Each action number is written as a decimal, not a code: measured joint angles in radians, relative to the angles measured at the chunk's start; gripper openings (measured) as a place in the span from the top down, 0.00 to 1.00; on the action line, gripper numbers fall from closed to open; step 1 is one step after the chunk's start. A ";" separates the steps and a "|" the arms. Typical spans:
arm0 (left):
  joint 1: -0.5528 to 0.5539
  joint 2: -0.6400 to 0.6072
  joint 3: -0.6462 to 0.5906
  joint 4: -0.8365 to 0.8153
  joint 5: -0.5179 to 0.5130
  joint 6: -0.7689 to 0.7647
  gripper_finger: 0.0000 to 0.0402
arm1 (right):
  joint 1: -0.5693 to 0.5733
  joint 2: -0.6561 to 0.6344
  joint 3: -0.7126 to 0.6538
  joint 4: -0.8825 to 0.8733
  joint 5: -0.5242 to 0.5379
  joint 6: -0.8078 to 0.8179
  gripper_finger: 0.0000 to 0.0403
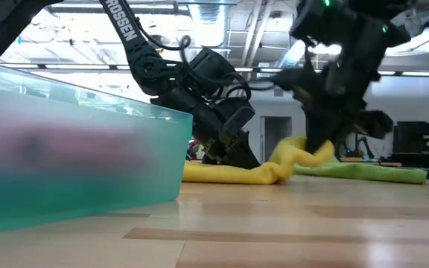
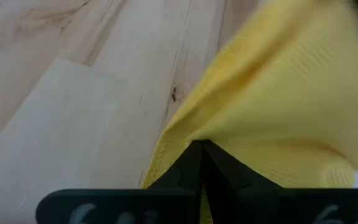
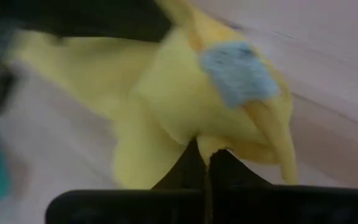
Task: Fold microfiber towels
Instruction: Fold the yellow microfiber towel
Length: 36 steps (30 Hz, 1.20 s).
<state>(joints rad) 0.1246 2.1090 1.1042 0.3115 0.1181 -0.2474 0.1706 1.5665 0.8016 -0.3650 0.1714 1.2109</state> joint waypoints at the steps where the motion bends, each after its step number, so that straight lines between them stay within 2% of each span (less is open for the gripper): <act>1: 0.000 0.000 0.000 0.000 0.000 0.000 0.98 | 0.001 0.000 0.012 0.000 0.003 -0.012 0.98; 6: 0.017 -0.030 -0.003 -0.042 0.019 -0.008 0.98 | -0.003 0.000 0.046 -0.062 0.028 -0.014 0.96; 12: 0.061 -0.138 -0.004 -0.136 0.027 -0.008 0.98 | 0.006 -0.002 0.071 -0.092 0.037 -0.064 0.97; 20: 0.083 -0.282 -0.002 -0.336 0.106 0.042 0.98 | -0.003 -0.003 0.080 -0.097 0.040 -0.088 0.96; 24: 0.056 -0.288 -0.002 -0.370 0.183 0.022 0.99 | -0.003 -0.003 0.080 -0.099 0.037 -0.093 0.96; 29: -0.066 -0.234 -0.002 -0.336 0.003 0.057 1.00 | -0.003 -0.003 0.080 -0.103 0.036 -0.089 0.95; 31: -0.096 -0.225 -0.002 -0.287 -0.031 0.065 1.00 | -0.003 -0.004 0.080 -0.105 0.036 -0.093 0.95; 36: -0.110 -0.223 -0.001 -0.277 -0.160 0.051 1.00 | -0.003 -0.004 0.080 -0.107 0.035 -0.105 0.95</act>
<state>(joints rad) 0.0141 1.8858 1.1034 0.0343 -0.0424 -0.1967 0.1677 1.5627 0.8814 -0.4723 0.2066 1.1061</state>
